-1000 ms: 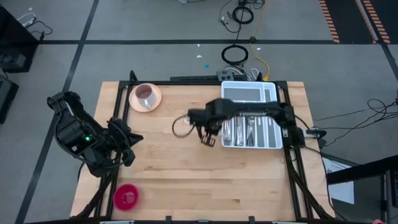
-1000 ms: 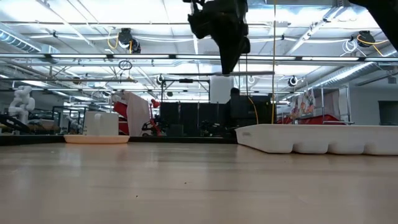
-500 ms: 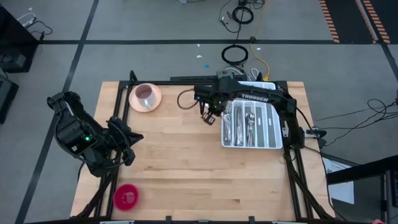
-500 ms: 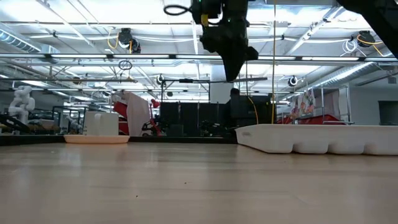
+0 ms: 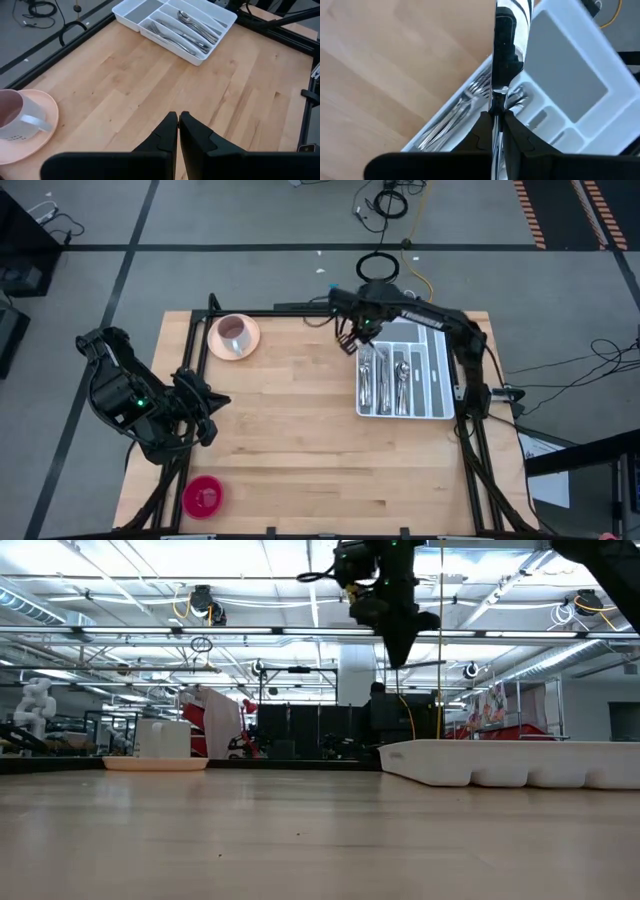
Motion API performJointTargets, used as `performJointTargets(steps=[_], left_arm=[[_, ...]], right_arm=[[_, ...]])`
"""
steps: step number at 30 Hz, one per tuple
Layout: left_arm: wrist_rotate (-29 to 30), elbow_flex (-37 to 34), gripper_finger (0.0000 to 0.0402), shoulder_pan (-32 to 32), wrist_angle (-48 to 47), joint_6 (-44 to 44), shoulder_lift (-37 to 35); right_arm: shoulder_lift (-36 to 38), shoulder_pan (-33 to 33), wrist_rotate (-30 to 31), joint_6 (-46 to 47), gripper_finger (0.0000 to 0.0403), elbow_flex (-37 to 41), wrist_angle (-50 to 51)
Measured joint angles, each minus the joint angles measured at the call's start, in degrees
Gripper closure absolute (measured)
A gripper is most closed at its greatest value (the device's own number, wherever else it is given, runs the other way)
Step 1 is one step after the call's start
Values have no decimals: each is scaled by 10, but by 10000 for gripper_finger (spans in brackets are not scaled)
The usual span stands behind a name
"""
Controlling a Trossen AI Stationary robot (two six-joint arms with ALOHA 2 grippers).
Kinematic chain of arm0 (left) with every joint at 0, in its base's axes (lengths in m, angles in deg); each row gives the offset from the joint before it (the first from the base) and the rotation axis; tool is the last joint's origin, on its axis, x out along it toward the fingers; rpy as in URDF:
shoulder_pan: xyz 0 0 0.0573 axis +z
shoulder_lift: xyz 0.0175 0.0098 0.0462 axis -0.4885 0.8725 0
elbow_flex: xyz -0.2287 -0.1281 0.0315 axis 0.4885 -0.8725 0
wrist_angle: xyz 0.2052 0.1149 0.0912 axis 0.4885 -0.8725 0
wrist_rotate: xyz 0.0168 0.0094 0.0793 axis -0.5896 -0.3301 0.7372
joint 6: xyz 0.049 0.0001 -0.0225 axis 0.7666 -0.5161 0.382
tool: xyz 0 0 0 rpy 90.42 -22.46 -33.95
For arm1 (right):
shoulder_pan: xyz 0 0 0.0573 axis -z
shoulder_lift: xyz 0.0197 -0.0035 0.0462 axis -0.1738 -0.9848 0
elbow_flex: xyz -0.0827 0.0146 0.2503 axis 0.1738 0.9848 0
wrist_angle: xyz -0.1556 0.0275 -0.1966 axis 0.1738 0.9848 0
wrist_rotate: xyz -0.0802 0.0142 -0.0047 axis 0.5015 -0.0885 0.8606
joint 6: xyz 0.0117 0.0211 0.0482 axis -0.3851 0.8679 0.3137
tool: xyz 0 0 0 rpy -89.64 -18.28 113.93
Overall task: Sort silverware
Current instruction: Put the silver knife into the white silverware tray
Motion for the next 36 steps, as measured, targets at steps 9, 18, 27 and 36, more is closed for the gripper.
performJointTargets(steps=[9, 18, 27, 36], left_arm=[[1, 0, 377, 0, 0, 16, 0], [8, 0, 377, 0, 0, 15, 0], [31, 0, 377, 0, 4, 15, 0], [33, 0, 377, 0, 8, 14, 0]], right_arm=[[135, 82, 12, -5, 402, 98, -11], [320, 101, -38, 81, 402, 378, -135], [378, 7, -94, 226, 403, 587, -288], [356, -40, -85, 315, 403, 641, -396]])
